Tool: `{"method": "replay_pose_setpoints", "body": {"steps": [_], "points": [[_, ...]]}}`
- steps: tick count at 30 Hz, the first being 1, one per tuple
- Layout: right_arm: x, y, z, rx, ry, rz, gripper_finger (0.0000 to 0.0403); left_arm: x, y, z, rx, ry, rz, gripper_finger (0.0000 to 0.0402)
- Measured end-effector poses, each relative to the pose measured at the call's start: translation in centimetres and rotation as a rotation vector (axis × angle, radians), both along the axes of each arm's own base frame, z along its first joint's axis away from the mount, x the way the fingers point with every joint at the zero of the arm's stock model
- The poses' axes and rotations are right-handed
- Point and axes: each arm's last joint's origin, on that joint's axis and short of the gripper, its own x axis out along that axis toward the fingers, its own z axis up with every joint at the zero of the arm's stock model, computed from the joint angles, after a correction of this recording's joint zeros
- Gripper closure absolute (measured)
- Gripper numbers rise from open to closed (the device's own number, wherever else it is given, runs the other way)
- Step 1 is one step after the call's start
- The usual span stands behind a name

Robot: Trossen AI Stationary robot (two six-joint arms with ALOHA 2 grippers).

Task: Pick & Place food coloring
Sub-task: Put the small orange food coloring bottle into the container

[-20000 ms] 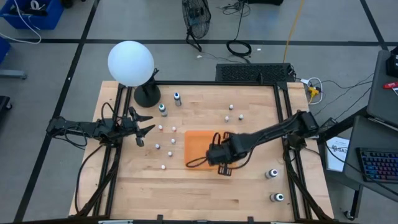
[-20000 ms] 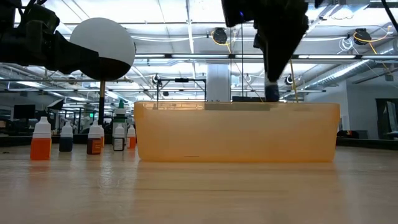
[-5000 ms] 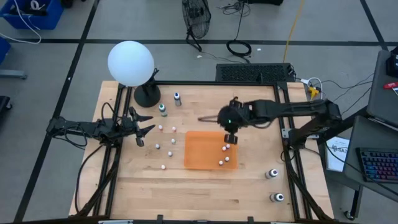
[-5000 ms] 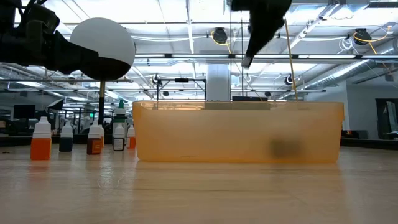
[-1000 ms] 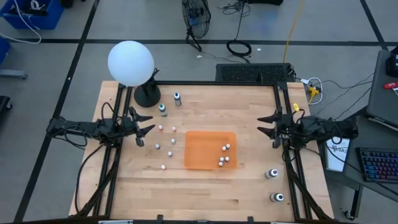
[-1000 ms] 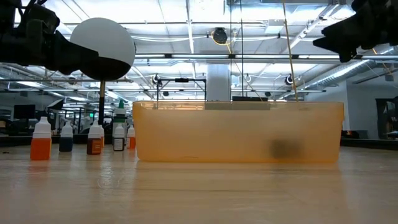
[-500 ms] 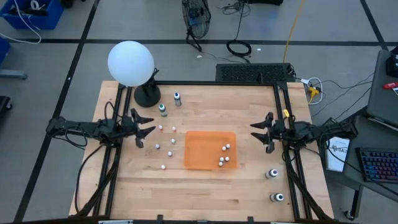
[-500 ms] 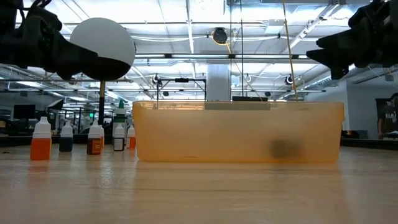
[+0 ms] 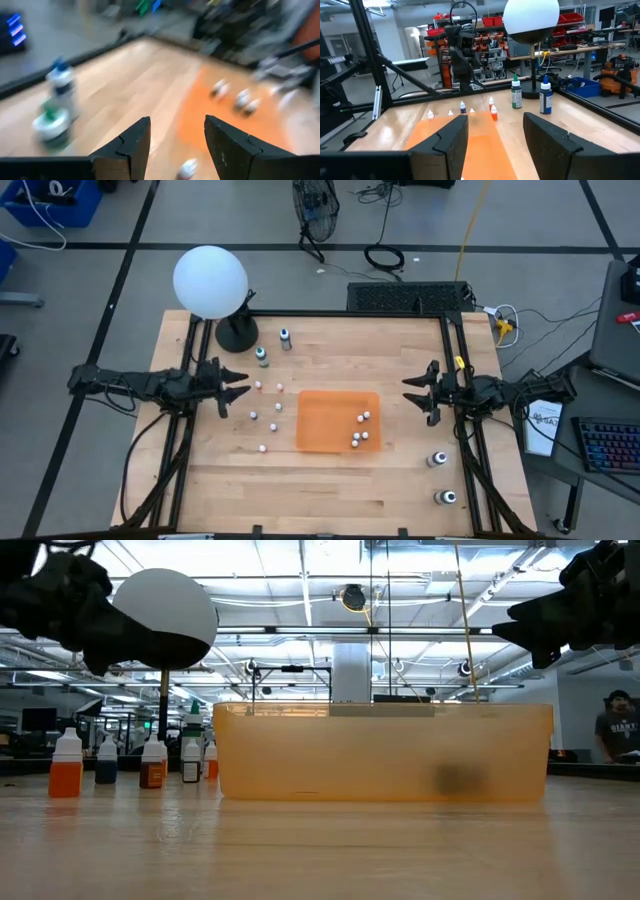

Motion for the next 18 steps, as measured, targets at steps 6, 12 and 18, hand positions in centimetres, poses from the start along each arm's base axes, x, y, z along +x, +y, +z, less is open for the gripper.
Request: {"method": "replay_pose_setpoints", "body": {"steps": [6, 12, 18], "points": [[0.0, 0.0, 0.0, 0.000, -0.002, 0.000, 0.0226, 1.8, 0.5, 1.9, -0.186, 0.437, 0.191, 0.0215], [0.0, 0.0, 0.0, 0.001, -0.003, 0.000, 0.0223, 5.6, 1.1, 2.6, -0.404, 0.714, 0.207, 0.0215], [0.0, 0.0, 0.0, 0.001, -0.003, -0.001, 0.0226, 9.3, 2.9, 2.7, -0.427, 0.812, 0.245, 0.0215]]}}
